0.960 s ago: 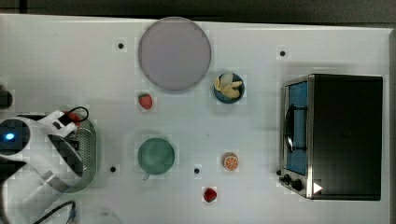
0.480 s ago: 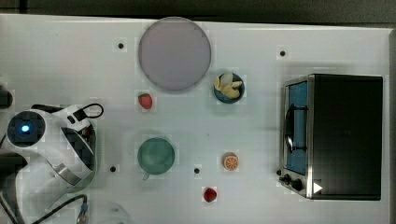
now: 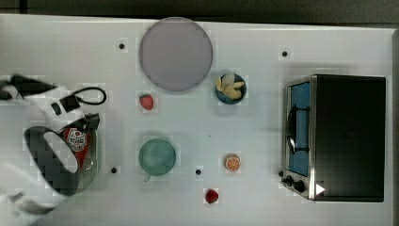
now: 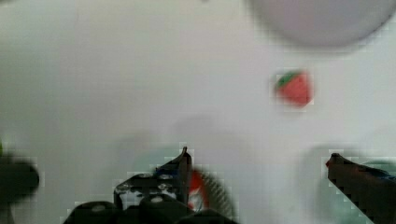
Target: Pick Ketchup from the table and place it in strainer.
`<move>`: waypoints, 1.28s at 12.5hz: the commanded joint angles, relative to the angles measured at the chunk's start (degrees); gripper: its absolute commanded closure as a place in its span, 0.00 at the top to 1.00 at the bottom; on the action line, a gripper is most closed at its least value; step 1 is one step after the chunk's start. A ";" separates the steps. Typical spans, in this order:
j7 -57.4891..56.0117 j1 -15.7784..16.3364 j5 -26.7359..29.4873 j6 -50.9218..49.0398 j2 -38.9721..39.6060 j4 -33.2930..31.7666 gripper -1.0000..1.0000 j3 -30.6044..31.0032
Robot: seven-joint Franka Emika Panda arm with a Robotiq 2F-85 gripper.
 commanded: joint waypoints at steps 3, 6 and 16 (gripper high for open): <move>3.32 -7.59 4.36 -16.90 -7.78 4.62 1.00 -10.89; 3.18 -7.94 5.99 -21.84 -9.53 8.60 1.00 -18.81; -2.03 -8.02 7.36 -33.33 -9.39 13.67 1.00 -25.90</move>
